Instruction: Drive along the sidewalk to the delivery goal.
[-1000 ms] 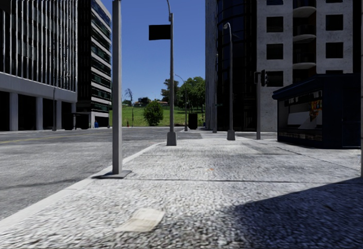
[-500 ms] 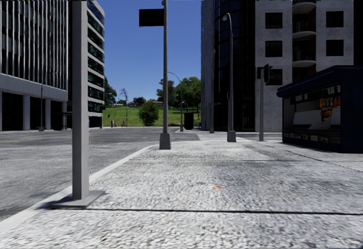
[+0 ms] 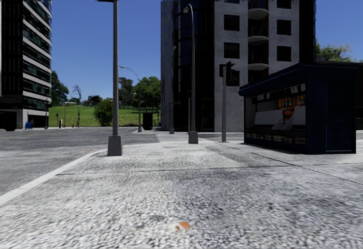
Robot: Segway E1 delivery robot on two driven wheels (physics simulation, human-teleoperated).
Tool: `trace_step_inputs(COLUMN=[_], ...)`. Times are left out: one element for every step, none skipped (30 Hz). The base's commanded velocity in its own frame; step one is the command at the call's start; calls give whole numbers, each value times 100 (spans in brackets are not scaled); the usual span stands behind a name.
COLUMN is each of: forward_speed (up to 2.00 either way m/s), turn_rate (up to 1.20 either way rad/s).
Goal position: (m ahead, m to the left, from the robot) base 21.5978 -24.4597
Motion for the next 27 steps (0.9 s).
trace_step_inputs(forward_speed=[200, 200, 200, 200, 200, 200, 200, 200, 200, 200, 200, 200, 200, 200, 200, 200, 200, 200, 200, 200, 200, 200, 200, 200, 200, 200, 200], turn_rate=[-51, -51, -51, -50, -50, -48, -47, -44, -44, -43, -35, -30, -30, -24, -20, -11, -11, 0, 0, 0, 0, 0, 0, 0, 0, 0, 0])
